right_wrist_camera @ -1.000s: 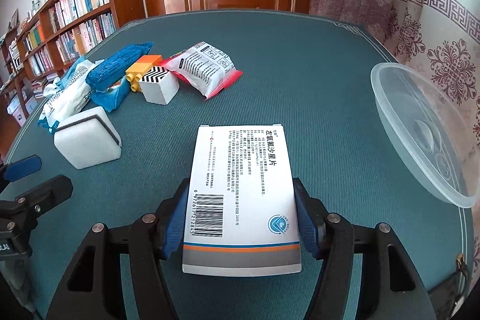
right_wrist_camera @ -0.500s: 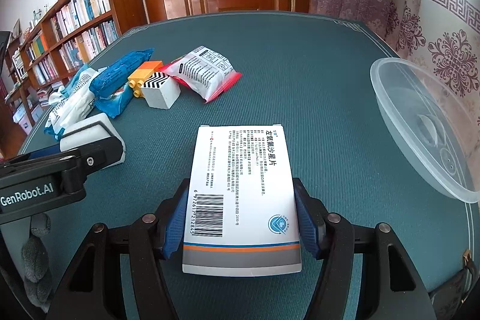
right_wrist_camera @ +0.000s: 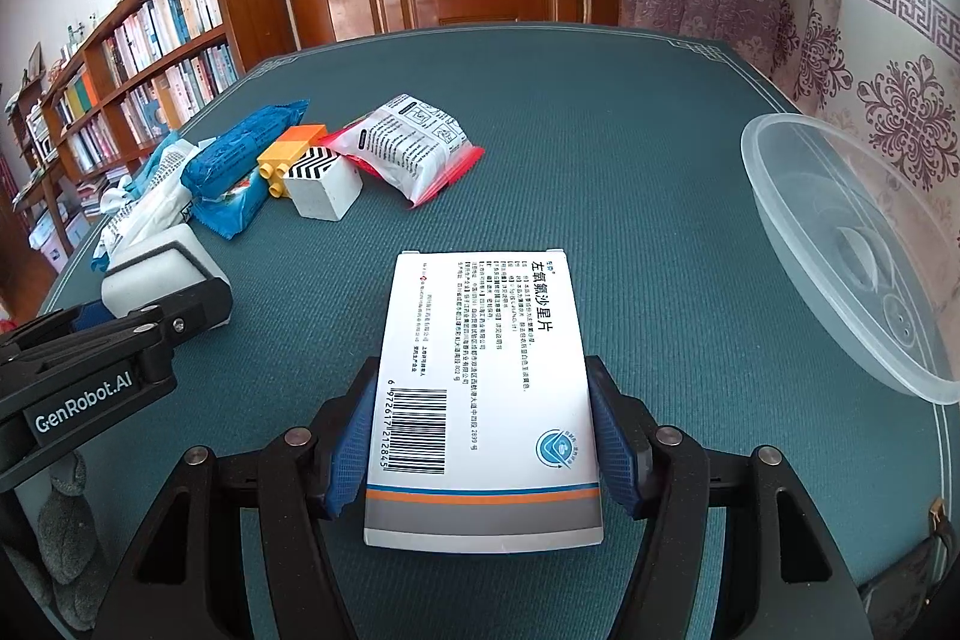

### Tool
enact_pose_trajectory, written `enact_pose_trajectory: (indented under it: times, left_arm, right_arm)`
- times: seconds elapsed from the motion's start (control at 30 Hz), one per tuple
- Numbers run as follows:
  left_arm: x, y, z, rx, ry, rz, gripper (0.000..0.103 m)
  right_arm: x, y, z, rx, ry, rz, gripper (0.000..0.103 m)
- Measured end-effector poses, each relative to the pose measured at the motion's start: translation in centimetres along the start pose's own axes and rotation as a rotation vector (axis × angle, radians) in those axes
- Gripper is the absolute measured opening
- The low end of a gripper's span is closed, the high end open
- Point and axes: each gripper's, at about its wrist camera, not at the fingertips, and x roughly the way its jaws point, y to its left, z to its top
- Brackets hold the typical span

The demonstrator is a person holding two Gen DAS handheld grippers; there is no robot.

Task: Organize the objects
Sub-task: 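Carry the medicine box into the clear bowl and open the right gripper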

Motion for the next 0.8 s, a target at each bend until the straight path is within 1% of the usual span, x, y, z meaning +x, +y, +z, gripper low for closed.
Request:
enact_pose_trajectory:
  times: [0.13,0.6,0.8]
  left_arm:
    - [-0.9,-0.2,-0.2,0.016,-0.027,0.008,0.065]
    - [-2.3,-0.4,-1.0,0.014,-0.058,-0.007,0.065]
    - [-3.1,-0.4,-1.2,0.019,-0.070,-0.015,0.065]
  right_arm:
    - [0.0,0.0,0.0,0.000,0.000,-0.001,0.065]
    - [0.0,0.0,0.0,0.000,0.000,-0.004,0.065]
    - [-0.2,-1.0,0.1,0.039,-0.012,0.028,0.064]
